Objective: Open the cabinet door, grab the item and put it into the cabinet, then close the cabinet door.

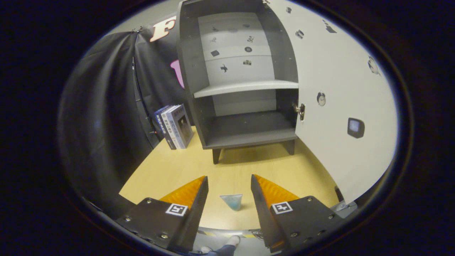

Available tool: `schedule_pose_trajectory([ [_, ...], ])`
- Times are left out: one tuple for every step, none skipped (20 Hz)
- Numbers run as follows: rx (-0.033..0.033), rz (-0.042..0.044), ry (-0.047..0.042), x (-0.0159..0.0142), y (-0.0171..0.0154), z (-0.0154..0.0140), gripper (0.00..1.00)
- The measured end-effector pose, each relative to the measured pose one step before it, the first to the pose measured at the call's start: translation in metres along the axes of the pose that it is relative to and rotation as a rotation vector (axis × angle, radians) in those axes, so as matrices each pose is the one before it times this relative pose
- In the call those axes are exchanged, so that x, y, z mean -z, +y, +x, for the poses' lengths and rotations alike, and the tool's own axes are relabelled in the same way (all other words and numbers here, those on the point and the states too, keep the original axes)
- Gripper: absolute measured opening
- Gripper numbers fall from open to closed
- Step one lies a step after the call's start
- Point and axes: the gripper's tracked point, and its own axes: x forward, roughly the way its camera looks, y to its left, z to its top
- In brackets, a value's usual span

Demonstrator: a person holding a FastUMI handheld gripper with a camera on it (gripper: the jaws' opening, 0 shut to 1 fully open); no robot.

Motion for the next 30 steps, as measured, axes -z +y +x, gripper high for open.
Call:
schedule_pose_trajectory([
  [0.00158, -0.00077, 0.02267, 0.01082, -0.00028, 0.01004, 0.71],
  [-0.00037, -0.00135, 0.02113, 0.01016, 0.00095, 0.00929, 0.71],
  [0.00178, -0.00196, 0.01819, 0.00886, 0.00076, 0.00937, 0.71],
  [0.00623, -0.00216, 0.01237, 0.00679, -0.00103, 0.00877, 0.71],
  [0.00239, 0.0012, 0.0136, 0.00728, 0.00032, 0.00953, 0.72],
  [0.00173, 0.00397, 0.01475, 0.00621, 0.00024, 0.00772, 0.72],
  [0.00135, 0.00313, 0.01378, 0.00693, 0.00004, 0.00472, 0.72],
  [0.00236, 0.00153, 0.01248, 0.00544, -0.0001, 0.00493, 0.72],
  [-0.00325, 0.00168, 0.00976, 0.0051, 0.0009, 0.00555, 0.72],
  [0.00262, -0.00315, 0.0114, 0.00476, -0.00043, 0.00532, 0.72],
  [0.00253, -0.00431, 0.01136, 0.00543, -0.00091, 0.00506, 0.72],
  [0.00655, -0.00504, 0.00985, 0.00601, -0.00121, 0.00447, 0.72],
  [0.00225, -0.00132, 0.00205, 0.00341, 0.00028, 0.00282, 0.72],
  [0.00073, 0.00014, 0.00069, 0.00216, 0.00012, 0.00353, 0.72],
  [0.00082, 0.00379, -0.00448, 0.00188, 0.00027, 0.00253, 0.72],
  [0.00755, 0.00087, -0.0075, -0.00045, -0.00176, 0.00117, 0.68],
  [0.0023, 0.00634, -0.01137, -0.00163, -0.00058, 0.00173, 0.65],
  [-0.00294, 0.00273, 0.00366, -0.00002, 0.00004, 0.00118, 0.61],
  [0.00096, -0.0005, -0.00504, -0.00086, -0.00042, -0.00037, 0.58],
  [-0.00594, -0.00533, 0.00028, -0.00047, 0.00052, -0.00001, 0.58],
  [-0.00321, -0.0051, -0.00382, -0.00133, 0.00044, -0.0017, 0.58],
  [-0.00433, -0.00552, -0.0087, -0.00397, 0.0009, -0.00124, 0.58],
  [-0.00177, -0.0032, -0.00441, -0.0035, 0.00021, -0.00274, 0.58],
  [-0.00107, -0.00416, -0.00488, -0.00625, 0.00049, -0.00238, 0.58],
  [-0.00011, -0.00619, -0.00494, -0.0074, 0.00052, -0.00335, 0.58],
  [-0.00218, -0.00428, -0.0113, -0.01067, 0.00036, -0.00384, 0.58],
  [-0.00115, -0.00623, -0.01242, -0.01297, 0.00034, -0.0036, 0.58],
  [-0.00152, -0.00583, -0.0158, -0.0148, 0.0001, -0.0044, 0.58],
  [-0.00121, -0.00439, -0.01496, -0.01589, 0.00005, -0.00441, 0.58],
  [0.00349, -0.00526, -0.01896, -0.01933, -0.00162, -0.00588, 0.58],
])
